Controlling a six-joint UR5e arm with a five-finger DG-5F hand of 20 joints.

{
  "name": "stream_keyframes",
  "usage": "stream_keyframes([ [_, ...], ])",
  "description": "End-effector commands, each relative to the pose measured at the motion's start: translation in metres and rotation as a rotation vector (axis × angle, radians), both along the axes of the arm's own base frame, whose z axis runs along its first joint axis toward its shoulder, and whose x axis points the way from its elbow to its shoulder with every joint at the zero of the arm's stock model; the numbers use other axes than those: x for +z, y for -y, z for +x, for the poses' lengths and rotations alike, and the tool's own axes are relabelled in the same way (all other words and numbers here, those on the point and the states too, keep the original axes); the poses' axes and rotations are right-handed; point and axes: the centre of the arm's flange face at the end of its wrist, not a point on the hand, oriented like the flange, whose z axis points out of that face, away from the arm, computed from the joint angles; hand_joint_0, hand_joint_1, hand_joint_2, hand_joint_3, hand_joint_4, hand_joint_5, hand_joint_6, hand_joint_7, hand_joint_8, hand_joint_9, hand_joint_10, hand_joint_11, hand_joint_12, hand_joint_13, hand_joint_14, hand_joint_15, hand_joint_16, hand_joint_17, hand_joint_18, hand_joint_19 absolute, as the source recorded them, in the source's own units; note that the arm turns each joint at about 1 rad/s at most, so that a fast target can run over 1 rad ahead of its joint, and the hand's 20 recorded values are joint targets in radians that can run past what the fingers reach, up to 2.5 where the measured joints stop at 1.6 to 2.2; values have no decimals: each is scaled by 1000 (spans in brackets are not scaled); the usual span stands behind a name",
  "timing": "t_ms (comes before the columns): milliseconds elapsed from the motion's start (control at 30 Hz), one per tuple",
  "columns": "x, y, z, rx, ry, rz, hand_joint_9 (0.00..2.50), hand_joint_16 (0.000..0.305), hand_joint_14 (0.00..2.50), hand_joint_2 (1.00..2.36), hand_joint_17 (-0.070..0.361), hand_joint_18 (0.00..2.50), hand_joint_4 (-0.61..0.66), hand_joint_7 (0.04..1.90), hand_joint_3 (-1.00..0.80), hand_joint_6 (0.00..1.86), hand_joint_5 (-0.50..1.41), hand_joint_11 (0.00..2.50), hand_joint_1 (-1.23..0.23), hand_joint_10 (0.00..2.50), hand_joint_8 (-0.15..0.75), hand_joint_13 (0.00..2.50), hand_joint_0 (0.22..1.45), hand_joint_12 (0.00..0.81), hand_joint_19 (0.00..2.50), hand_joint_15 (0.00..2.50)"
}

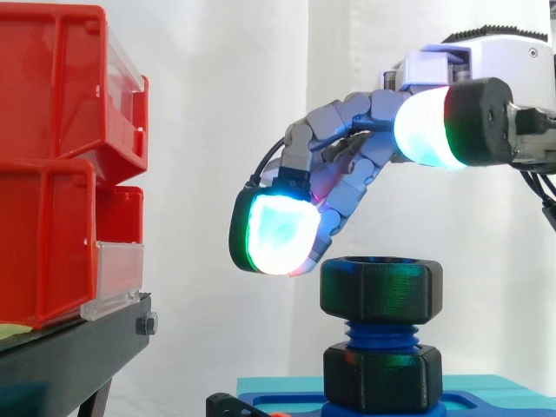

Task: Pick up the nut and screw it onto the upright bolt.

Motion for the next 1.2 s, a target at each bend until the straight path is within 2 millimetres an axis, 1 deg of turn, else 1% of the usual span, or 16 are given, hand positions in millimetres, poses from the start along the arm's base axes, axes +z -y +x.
stream_keyframes([
  [0, -2, -2, -2, 4, -17, -3, 836, 23, 0, 1000, 52, 281, 218, 800, -500, 503, -87, 0, -73, 0, 206, 564, 498, 210, 22, 0],
  [133, -4, 5, -5, -4, -41, -9, 793, 23, 0, 1000, 52, 219, 200, 706, -500, 502, -103, 0, -77, 0, 191, 512, 498, 209, 4, 0],
  [267, -8, 9, -9, -7, -79, -13, 776, 23, 0, 1000, 51, 199, 199, 724, -500, 502, -104, 0, -77, 0, 191, 488, 497, 211, 0, 0],
  [300, -9, 11, -11, -10, -94, -15, 786, 23, 0, 1000, 51, 198, 214, 768, -500, 503, -97, 0, -78, 0, 197, 490, 497, 213, 0, 0],
  [367, -13, 13, -14, -13, -120, -21, 941, 19, 0, 1000, 44, 251, 254, 925, -500, 504, -66, 0, -111, 0, 233, 580, 510, 205, 0, 0],
  [433, -13, 16, -15, -14, -130, -25, 1056, 18, 0, 1000, 39, 346, 246, 1055, -500, 505, -42, 0, -146, 0, 228, 651, 522, 185, 0, 0],
  [467, -16, 19, -20, -19, -164, -43, 1148, 15, 0, 1000, 34, 406, 209, 1170, -500, 505, -21, 18, -160, 0, 237, 699, 527, 167, 1, 0],
  [533, -17, 22, -22, -20, -174, -51, 1176, 14, 0, 1000, 32, 419, 201, 1216, -500, 505, -15, 32, -170, 3, 231, 728, 530, 160, 0, 0],
  [567, -17, 23, -22, -21, -180, -52, 1241, 13, 0, 1000, 29, 472, 181, 1304, -500, 504, -4, 63, -181, 0, 242, 781, 531, 160, 0, 0],
  [667, -19, 27, -23, -27, -183, -56, 1329, 12, 0, 1000, 27, 537, 158, 1419, -500, 502, 15, 93, -197, 1, 247, 831, 535, 150, 15, 0],
  [733, -17, 31, -23, -31, -180, -56, 1376, 11, 0, 1000, 25, 571, 138, 1461, -500, 501, 27, 106, -206, 4, 242, 865, 537, 143, 17, 0],
  [800, -16, 35, -23, -38, -173, -53, 1395, 11, 0, 1000, 25, 591, 135, 1480, -500, 509, 35, 102, -217, 4, 235, 880, 538, 139, 29, 0],
  [900, -16, 39, -23, -44, -169, -53, 1430, 10, 0, 1000, 22, 641, 103, 1347, -500, 581, 33, 103, -225, 3, 226, 929, 538, 133, 38, 0],
  [1000, -13, 46, -23, -49, -160, -50, 1440, 10, 0, 1000, 22, 646, 123, 1355, -500, 574, 34, 102, -220, 4, 228, 940, 531, 132, 35, 0],
  [1033, -7, 47, -21, -46, -151, -49, 1425, 10, 0, 1000, 24, 648, 152, 1467, -500, 500, 41, 107, -214, 4, 233, 937, 527, 135, 41, 0],
  [1167, 14, 51, -15, -26, -106, -47, 1394, 14, 0, 1000, 31, 628, 180, 1380, -500, 503, 25, 109, -200, 4, 219, 921, 520, 141, 60, 0],
])
